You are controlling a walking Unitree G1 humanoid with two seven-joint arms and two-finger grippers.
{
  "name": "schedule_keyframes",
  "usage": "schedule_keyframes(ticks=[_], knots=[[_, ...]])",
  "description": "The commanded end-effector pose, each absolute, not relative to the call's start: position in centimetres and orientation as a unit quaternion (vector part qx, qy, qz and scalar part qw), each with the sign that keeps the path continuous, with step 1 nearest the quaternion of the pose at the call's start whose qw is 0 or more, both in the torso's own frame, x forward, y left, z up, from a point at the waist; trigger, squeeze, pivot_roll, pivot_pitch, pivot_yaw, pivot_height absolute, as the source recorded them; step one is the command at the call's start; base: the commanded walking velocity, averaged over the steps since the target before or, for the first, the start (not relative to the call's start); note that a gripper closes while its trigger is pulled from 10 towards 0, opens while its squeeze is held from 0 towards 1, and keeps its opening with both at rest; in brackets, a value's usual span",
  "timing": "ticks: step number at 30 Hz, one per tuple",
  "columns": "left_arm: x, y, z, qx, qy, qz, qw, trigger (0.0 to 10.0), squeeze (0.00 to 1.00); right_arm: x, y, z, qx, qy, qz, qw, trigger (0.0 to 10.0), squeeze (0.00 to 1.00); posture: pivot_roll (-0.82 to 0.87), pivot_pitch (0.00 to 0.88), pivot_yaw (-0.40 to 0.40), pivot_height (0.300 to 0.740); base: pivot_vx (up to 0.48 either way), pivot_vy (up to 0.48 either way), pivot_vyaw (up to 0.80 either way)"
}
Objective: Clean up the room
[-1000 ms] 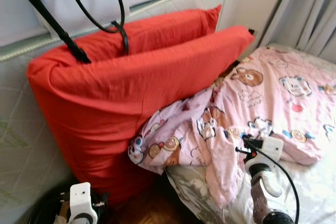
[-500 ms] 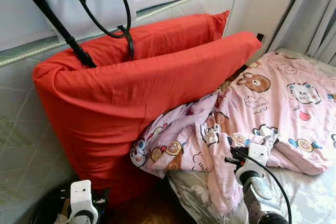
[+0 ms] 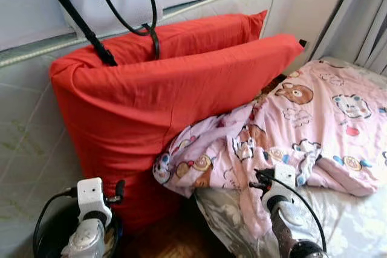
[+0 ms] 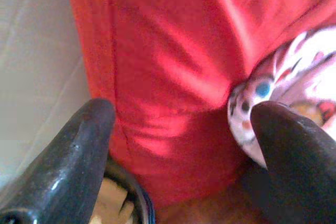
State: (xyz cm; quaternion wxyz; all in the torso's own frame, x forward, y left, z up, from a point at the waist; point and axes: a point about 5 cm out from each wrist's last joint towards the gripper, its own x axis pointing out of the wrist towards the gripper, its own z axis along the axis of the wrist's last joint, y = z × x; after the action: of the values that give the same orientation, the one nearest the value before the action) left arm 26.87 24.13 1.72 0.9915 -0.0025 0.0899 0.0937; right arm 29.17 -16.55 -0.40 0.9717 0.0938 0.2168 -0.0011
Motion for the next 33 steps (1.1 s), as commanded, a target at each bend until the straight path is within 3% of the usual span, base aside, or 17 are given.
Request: schedule_keyframes(ticks=[1,33], knots=[[27.45,23.76,2.39,-0.014,0.072,0.090,0.993,10.0,0.00,29.08,-16.51,-0.53,0.091,0.221,0.000,0.971,10.0,0.00,0.10,0.074,-0.055,0.626,0.000,0.000,0.00],[26.94,23.49,2.88,-0.021,0.059,0.077,0.995,10.0,0.00,29.02,-16.61,-0.49,0.101,0.212,-0.009,0.972,10.0,0.00,0.12,0.108,-0.061,0.626,0.016,0.000,0.00]])
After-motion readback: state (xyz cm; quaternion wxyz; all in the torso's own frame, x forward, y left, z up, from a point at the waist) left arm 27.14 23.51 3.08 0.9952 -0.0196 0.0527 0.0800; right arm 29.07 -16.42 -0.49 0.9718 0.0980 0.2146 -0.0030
